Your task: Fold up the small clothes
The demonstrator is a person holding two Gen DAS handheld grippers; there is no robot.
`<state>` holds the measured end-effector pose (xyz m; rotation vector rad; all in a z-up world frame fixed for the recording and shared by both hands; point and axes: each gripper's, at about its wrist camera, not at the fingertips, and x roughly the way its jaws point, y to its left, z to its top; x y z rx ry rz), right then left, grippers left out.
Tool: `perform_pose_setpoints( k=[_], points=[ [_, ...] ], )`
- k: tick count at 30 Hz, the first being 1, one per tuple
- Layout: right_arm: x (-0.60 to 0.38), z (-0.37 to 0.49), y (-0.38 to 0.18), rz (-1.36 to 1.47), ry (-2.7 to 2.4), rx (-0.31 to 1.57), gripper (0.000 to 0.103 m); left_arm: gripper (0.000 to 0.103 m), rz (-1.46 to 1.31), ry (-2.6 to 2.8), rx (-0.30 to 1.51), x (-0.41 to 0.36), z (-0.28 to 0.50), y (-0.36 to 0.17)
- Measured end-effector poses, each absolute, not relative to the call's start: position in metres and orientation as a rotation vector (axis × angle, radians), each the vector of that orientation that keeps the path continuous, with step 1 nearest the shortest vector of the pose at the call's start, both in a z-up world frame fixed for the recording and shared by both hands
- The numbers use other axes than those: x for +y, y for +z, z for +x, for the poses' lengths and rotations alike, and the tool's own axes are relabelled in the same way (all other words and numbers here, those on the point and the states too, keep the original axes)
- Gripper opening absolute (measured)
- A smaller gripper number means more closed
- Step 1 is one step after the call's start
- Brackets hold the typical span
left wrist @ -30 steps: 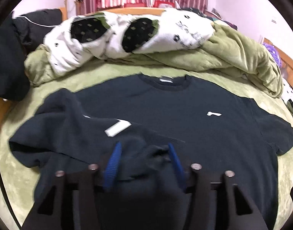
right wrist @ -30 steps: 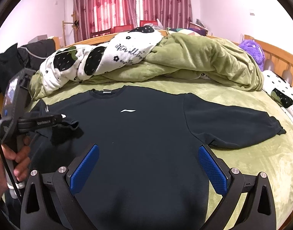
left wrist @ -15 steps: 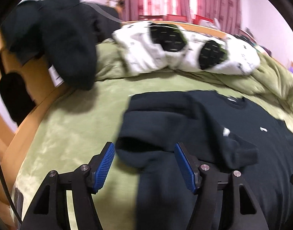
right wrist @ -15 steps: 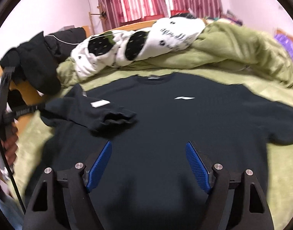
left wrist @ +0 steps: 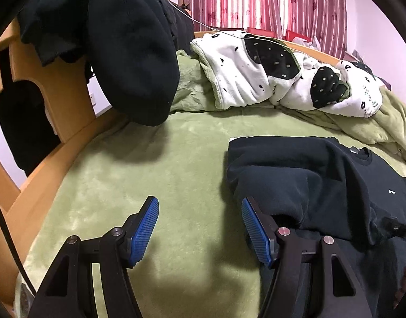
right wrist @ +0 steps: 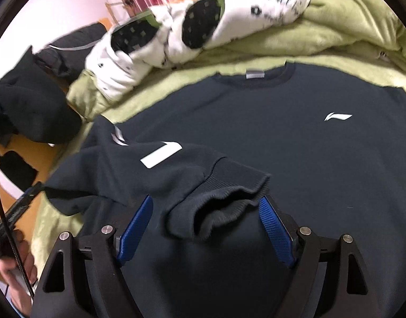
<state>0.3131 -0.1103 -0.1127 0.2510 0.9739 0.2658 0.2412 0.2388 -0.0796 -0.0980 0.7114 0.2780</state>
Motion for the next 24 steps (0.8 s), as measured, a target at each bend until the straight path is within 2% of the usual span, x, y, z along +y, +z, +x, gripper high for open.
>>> perform_pose_setpoints(
  k=[1, 2, 3, 4, 5, 14, 24],
  points=[
    [-0.108, 0.316, -0.117, 0.248, 0.258, 0.983, 0.077, 0.063, -0.098, 0.279, 0.709, 0.239, 0.241, -0.08],
    [-0.106, 0.32, -0.121, 0.24, 0.24, 0.988, 0.061, 0.063, -0.101, 0.279, 0.706, 0.239, 0.241, -0.08],
    [-0.103, 0.324, -0.124, 0.23, 0.23, 0.98, 0.029, 0.063, -0.11, 0.277, 0.7, 0.24, 0.241, -0.081],
    [-0.101, 0.325, -0.125, 0.22, 0.239, 0.97, 0.012, 0.063, -0.119, 0.279, 0.699, 0.242, 0.241, -0.082],
    [-0.1, 0.329, -0.125, 0.222, 0.282, 0.974, 0.003, 0.063, -0.124, 0.281, 0.7, 0.243, 0.24, -0.084],
    [-0.178, 0.323, -0.066, 0.239, 0.212, 0.782, 0.002, 0.063, -0.23, 0.2, 0.742, 0.239, 0.246, -0.092],
    [-0.257, 0.327, -0.057, 0.231, 0.113, 0.772, 0.002, 0.063, -0.255, 0.151, 0.795, 0.208, 0.259, -0.103]
  ],
)
